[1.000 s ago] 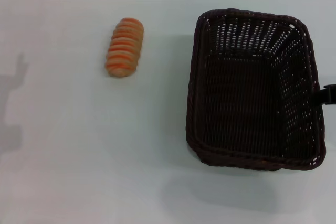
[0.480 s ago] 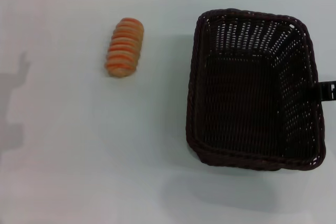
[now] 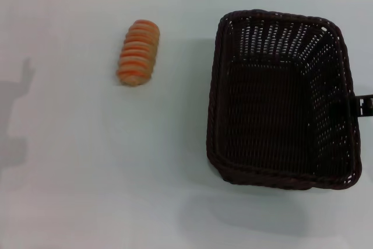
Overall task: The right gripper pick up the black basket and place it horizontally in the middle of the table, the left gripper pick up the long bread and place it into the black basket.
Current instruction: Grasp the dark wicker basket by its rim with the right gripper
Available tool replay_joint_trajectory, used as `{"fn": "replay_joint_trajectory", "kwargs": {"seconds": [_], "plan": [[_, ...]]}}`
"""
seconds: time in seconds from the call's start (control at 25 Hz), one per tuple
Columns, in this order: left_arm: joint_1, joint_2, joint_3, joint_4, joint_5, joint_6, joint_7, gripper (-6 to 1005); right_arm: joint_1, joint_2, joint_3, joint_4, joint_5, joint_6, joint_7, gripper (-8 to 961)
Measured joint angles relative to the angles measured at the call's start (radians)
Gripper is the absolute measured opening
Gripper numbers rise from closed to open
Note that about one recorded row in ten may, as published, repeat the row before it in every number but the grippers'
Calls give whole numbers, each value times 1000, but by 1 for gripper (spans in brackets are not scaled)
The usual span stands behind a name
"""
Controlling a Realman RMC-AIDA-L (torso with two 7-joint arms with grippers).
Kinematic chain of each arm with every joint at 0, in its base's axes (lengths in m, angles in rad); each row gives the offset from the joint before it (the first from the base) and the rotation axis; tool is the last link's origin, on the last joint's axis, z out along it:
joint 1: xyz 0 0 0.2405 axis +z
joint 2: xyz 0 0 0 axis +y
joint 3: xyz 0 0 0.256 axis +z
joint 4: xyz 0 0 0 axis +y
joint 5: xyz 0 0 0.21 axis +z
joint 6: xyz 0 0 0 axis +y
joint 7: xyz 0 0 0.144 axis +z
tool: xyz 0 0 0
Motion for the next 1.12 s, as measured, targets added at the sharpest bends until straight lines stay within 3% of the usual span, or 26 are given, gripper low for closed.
{"fn": "replay_joint_trajectory", "kwargs": {"seconds": [0.44,1.0,1.12], "plan": [[7,6,3,-1,1,1,0,856,-16,0,-31,-50,0,-60,2,569],[11,6,4,-3,1,-1,0,856,-12,-3,-55,-133,0,-140,-59,426],[10,6,5,-3,1,-1,0,856,-4,-3,-60,-157,0,-144,-90,328]]}}
